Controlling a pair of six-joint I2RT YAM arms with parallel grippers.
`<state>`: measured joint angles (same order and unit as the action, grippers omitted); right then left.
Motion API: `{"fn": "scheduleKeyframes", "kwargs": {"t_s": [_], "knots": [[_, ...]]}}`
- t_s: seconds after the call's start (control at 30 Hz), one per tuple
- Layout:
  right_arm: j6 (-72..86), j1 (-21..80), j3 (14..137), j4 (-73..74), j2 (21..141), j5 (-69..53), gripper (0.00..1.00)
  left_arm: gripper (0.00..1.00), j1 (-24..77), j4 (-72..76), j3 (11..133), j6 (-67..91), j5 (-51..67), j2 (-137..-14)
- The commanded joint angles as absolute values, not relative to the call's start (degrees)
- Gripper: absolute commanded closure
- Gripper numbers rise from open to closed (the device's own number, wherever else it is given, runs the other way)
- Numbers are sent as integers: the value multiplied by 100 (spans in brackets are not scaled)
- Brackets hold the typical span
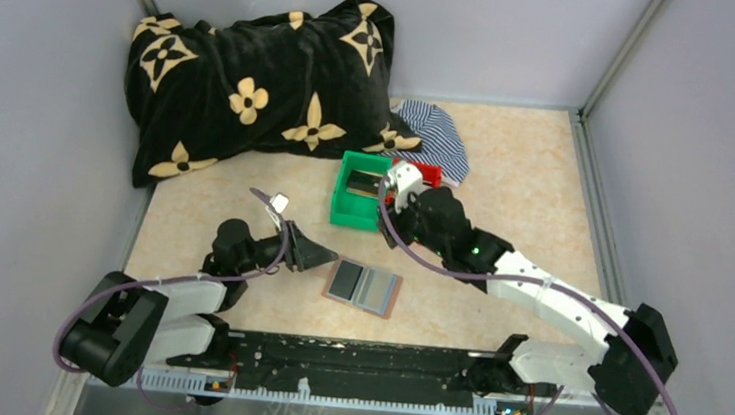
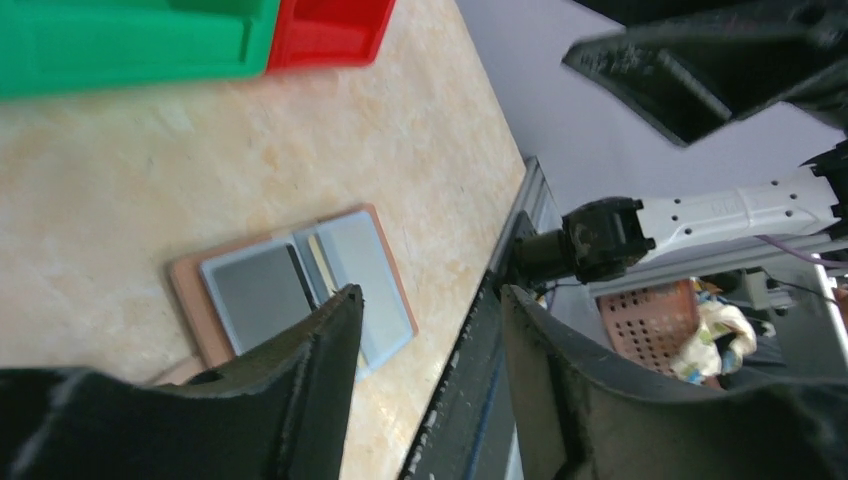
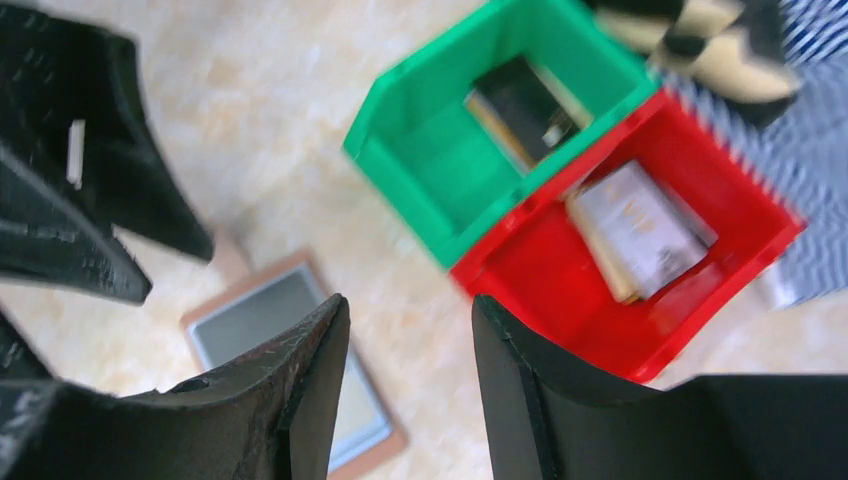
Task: Take the credit cards out of the card holder
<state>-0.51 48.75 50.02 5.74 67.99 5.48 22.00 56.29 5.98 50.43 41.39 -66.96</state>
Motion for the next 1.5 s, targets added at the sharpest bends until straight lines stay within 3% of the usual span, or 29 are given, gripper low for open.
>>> {"fn": "scheduleKeyframes", "kwargs": {"t_s": [0.0,0.13,0.27,0.43,0.6,0.77,0.87,0.93,1.07,1.23,1.47], "knots": [[843,4972,4215,892,6253,47,50,34,2590,4810,993,4554,4215,-7057],[1364,5003,3446,630,5723,-171,50,30,3056,5288,1168,4748,4300,-7865],[1573,5038,3096,521,5655,-189,53,31,3445,5612,1412,4812,4323,-8561],[1661,5140,2879,286,5889,-118,85,37,3718,5772,1507,4753,4061,-8974],[1698,5157,2848,21,6174,-289,95,39,3749,5557,1510,4603,3864,-9066],[1829,5212,3071,-209,6401,-540,93,43,3744,5542,1409,4644,3639,-8336],[2510,5214,3036,-680,6574,-966,61,45,3738,4533,1530,4330,2772,-7581],[2944,5212,2916,-1245,6735,-1435,56,50,3708,3473,1650,4204,1949,-7141],[3086,5424,2995,-1472,7229,-1907,63,51,3309,2735,1423,4459,1104,-6602],[2382,6272,3842,-385,7821,-1455,70,51,2779,2567,1723,4425,1288,-6991],[2588,6531,3615,-708,7879,-1556,78,51,2678,2916,1984,4566,1642,-7630]]}}
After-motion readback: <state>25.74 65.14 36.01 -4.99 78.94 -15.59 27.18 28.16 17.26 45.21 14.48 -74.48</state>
